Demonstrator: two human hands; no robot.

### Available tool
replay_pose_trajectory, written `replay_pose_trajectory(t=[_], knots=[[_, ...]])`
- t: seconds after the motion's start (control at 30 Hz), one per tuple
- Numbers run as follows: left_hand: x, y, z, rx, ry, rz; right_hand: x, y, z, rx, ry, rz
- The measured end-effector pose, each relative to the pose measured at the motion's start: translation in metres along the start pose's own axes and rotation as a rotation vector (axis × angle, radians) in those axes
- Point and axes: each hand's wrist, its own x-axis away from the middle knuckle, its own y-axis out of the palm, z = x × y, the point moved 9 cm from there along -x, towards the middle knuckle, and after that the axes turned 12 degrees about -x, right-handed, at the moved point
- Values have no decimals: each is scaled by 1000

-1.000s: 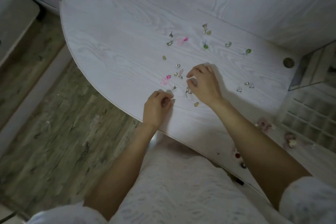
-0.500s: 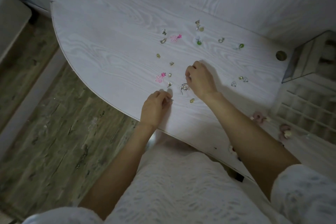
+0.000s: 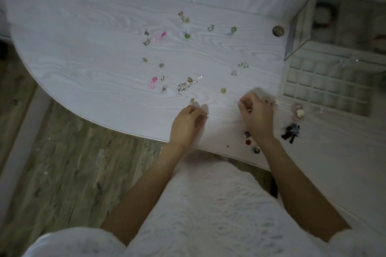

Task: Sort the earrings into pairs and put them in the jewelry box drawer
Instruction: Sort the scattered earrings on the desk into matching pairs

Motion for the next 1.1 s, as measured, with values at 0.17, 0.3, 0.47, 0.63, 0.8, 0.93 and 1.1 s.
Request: replay_pose_trajectory(t=[0.17, 0.3, 0.47, 0.63, 0.8, 0.93, 1.1], knots=[[-13, 11, 25, 37, 11, -11, -21, -1, 0, 231, -88, -59], [-19, 15, 32, 71, -3, -22, -33, -9, -1, 345, -139, -61], [-23, 19, 43, 111, 13, -1, -30, -6, 12, 339, -95, -117], [-38, 31, 71, 96, 63, -15, -25, 2, 11, 300, -64, -152], [-45, 35, 71, 116, 11, -6, -27, 4, 3, 249, -60, -176], [-46, 36, 73, 136, -4, -7, -22, 11, 6, 175, -7, -199], [-49, 41, 87, 123, 10, -3, -14, 11, 12, 165, 39, -202]])
